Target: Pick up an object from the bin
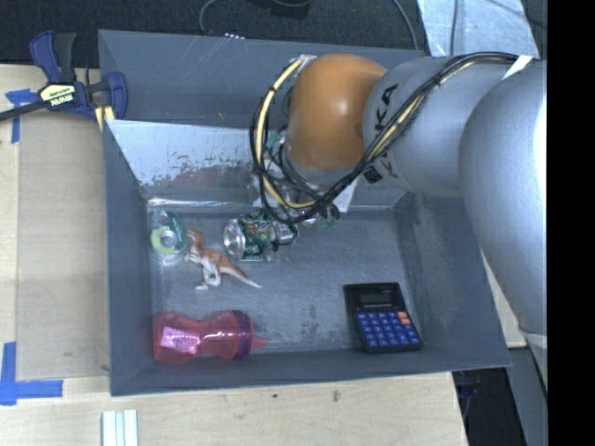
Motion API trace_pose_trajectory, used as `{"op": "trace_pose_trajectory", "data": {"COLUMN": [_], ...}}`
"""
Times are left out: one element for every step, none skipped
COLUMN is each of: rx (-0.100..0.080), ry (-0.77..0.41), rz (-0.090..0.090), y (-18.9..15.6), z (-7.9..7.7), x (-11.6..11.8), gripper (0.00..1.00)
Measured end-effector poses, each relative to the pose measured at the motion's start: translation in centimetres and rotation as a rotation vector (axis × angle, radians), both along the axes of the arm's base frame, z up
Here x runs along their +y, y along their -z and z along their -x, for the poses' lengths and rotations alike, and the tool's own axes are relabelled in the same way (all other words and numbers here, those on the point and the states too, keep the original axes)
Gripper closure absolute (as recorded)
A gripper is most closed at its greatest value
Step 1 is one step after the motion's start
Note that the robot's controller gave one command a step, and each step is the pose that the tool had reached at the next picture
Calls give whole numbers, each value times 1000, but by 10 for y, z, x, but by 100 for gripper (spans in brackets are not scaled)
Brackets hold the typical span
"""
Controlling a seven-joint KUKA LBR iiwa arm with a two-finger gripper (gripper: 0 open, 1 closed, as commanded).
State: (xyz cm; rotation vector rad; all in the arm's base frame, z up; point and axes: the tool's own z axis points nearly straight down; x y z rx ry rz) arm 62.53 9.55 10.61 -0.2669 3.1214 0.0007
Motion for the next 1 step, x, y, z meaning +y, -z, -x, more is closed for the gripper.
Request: {"op": "trace_pose_trajectory", "data": {"rx": [2], "ry": [-83], "rz": [1], "y": [20], "z": [-2], "x": [-3], "gripper": [0]}}
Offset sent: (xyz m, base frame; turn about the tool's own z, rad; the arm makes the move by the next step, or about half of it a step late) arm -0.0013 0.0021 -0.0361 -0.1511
